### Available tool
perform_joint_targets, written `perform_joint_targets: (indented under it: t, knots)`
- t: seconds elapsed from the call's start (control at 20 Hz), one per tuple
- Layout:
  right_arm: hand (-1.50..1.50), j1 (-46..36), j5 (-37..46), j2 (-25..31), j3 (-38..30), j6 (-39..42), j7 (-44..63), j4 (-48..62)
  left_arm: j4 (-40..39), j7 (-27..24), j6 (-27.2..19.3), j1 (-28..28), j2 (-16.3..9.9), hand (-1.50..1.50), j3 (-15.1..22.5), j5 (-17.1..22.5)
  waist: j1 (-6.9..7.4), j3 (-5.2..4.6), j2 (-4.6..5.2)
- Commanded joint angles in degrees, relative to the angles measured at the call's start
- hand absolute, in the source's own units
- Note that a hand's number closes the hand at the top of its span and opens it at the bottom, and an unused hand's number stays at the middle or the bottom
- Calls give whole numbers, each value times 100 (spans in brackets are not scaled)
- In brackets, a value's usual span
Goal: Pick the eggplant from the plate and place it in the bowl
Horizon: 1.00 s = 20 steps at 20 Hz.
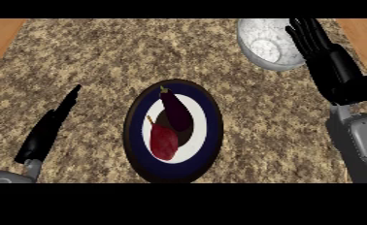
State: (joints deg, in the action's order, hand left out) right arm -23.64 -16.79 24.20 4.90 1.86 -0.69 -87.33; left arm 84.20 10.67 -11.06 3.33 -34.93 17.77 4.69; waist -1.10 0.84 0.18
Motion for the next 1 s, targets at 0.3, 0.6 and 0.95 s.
perform_joint_targets:
  t: [0.3, 0.6, 0.95]
  knots:
    - [150, -1295, 716, 33, 1034, 1389, -468, 843, 652, -391, -463, 1075, 582, 0, -402, 142, 845, -121, 155]
    - [-150, -1447, -877, -764, 752, 3500, -1715, 2679, 656, -164, -780, 1462, 957, 0, -370, 56, 728, -39, 263]
    - [-150, -2728, 622, -245, 1289, 4409, -2653, 3410, 368, -311, -880, 1457, 1084, 0, -420, -48, 621, -74, 163]
